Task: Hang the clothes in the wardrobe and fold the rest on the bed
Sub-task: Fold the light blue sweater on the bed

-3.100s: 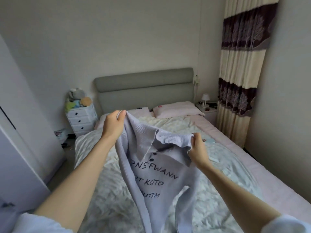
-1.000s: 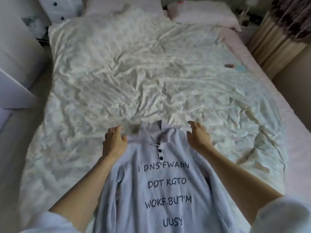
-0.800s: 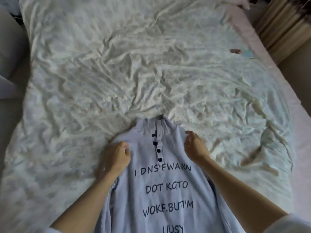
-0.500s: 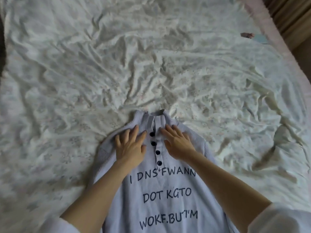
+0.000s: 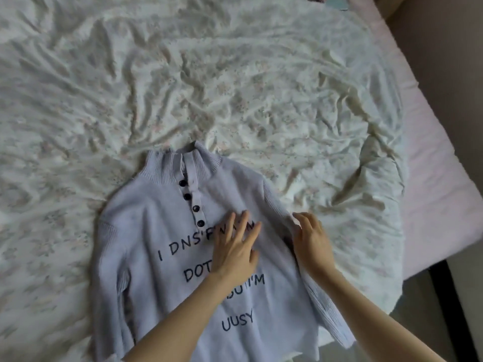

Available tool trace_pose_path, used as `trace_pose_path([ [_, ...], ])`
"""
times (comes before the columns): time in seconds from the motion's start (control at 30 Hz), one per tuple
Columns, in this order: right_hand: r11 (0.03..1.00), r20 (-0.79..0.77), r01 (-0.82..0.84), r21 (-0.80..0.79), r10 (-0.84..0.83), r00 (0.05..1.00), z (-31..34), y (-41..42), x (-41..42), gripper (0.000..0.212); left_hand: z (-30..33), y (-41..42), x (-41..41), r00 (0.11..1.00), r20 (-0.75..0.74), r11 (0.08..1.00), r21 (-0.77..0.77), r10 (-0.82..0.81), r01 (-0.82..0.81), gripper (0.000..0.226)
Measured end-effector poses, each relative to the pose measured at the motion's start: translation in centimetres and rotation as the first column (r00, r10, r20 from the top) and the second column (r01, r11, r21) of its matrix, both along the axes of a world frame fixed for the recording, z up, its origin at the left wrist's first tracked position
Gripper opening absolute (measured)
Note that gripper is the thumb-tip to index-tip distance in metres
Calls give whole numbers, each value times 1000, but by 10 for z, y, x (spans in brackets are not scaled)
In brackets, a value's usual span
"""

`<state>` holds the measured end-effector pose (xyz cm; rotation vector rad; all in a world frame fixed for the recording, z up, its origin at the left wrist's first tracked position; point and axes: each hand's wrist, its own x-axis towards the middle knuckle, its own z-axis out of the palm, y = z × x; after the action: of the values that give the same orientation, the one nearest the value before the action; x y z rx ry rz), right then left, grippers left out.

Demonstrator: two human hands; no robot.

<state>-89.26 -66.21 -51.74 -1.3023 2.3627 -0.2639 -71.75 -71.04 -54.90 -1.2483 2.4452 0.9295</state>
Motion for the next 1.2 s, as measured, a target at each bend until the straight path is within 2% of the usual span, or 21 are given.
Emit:
trace_pose_path([
  [0.1,983,-8,98,158,-98,995,1,40,-6,32,-3,17,-14,996,92,993,118,-16,5,61],
  [0.23,905,-55,9,426,16,998,1,71,3,38,-4,15,-19,981,190,985,170,-34,2,62],
  [0.37,938,-20,101,332,-100,995,14,69,-3,24,3,3,-26,976,214,968,251,-29,-26,65],
  [0.5,976,-139,144,166,-121,983,41,57,-43,30,12,-8,-45,980,197,944,318,31,-93,71],
  [0.63,992,-246,77,100,-51,968,65,24,-87,32,25,-15,-67,970,223,948,276,97,-158,75],
  [0.73,996,-258,-39,84,60,964,70,-3,-108,32,38,-21,-81,969,94,957,160,229,-241,73],
  [0.77,993,-254,-83,87,103,962,69,-10,-113,34,41,-24,-85,973,52,966,114,226,-231,72],
  [0.83,980,-247,-159,122,185,951,65,-20,-126,40,45,-33,-95,990,16,990,28,138,-138,71],
  [0.97,945,-179,-206,253,255,950,51,-7,-146,48,43,-45,-118,993,79,995,48,-86,82,69],
  [1.07,968,-49,-101,228,115,992,36,23,-151,58,32,-55,-140,949,166,962,85,-269,258,74],
  [1.13,991,47,10,132,-17,999,29,43,-148,59,25,-61,-151,925,184,941,126,-333,314,82],
  [1.2,993,106,70,95,-80,991,25,58,-150,58,20,-65,-162,897,212,919,164,-388,359,87],
])
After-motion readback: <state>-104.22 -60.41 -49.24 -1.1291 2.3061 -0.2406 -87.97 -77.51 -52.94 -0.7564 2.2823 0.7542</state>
